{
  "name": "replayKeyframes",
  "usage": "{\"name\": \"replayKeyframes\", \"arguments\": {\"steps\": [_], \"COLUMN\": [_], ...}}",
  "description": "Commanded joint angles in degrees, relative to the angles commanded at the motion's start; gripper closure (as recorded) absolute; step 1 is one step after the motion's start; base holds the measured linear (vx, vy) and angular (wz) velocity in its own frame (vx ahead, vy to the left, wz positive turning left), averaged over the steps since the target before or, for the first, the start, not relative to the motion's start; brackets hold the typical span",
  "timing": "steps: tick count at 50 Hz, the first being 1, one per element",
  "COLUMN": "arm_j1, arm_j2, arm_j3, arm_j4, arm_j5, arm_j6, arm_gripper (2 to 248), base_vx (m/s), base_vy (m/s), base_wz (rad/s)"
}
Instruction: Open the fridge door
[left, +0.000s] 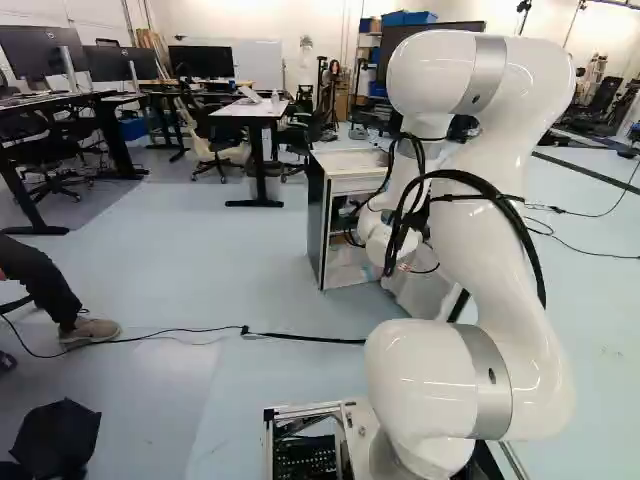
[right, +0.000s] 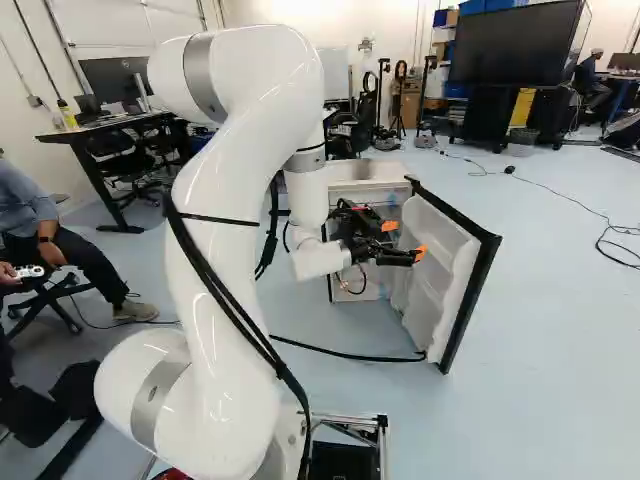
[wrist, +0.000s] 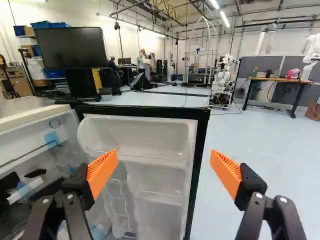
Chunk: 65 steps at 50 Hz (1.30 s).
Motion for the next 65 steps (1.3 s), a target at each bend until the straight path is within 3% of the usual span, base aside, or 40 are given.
{"name": "replayKeyframes", "arguments": {"steps": [39,65], "arm_j1": [0.08,1.05], "arm_j2": [0.31,4.10], "arm_j3": [0.19,2.50], "arm_j4": [-0.29,-3.82], "arm_j5": [-0.22,-2.91], "arm_j6": [0.00,0.00], "arm_gripper": [3,3], "base_vx": [0.000,0.000], "base_vy": [0.000,0.000], "base_wz": [0.000,0.000]}}
